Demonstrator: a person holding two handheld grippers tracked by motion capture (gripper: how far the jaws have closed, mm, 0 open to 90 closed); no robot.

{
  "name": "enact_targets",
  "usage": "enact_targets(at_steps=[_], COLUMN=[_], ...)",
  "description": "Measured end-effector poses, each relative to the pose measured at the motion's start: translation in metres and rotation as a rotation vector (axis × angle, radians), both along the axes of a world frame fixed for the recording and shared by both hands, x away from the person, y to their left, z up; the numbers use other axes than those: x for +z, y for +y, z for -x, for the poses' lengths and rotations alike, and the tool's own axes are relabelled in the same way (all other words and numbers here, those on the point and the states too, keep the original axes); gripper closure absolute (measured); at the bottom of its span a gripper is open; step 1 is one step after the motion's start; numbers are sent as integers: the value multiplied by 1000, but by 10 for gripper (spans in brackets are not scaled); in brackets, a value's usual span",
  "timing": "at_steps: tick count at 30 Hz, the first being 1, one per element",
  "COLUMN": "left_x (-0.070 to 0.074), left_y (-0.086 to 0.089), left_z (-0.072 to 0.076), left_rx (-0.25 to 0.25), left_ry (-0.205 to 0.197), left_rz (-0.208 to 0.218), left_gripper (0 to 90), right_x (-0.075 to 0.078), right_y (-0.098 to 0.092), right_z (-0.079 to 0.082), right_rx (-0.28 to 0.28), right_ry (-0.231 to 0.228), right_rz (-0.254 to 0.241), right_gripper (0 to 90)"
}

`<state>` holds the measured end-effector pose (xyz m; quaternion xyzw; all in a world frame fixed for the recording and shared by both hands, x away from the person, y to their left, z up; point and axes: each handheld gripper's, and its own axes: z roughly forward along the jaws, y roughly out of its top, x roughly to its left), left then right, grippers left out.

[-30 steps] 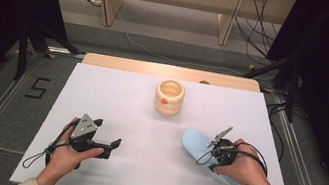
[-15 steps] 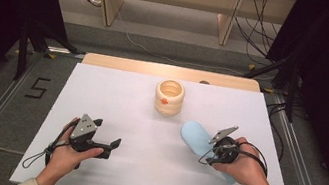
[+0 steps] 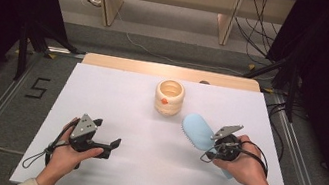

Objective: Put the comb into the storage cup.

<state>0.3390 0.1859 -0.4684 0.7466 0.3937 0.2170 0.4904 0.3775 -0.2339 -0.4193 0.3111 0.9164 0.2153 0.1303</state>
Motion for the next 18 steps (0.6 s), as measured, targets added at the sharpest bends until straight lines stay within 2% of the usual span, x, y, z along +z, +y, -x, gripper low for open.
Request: enact_targets(at_steps=[11,18], left_x=[0,0], left_y=[0,0], left_z=[0,0], left_rx=[-1,0], left_ry=[1,1], left_rz=[1,1], left_gripper=[38,38], right_x=[2,1], right_y=[-1,0], right_z=[-1,-1], right_rx=[-19,-25], right_ry=[-49,-53], right_rz=[-36,-44], right_gripper=[705,705])
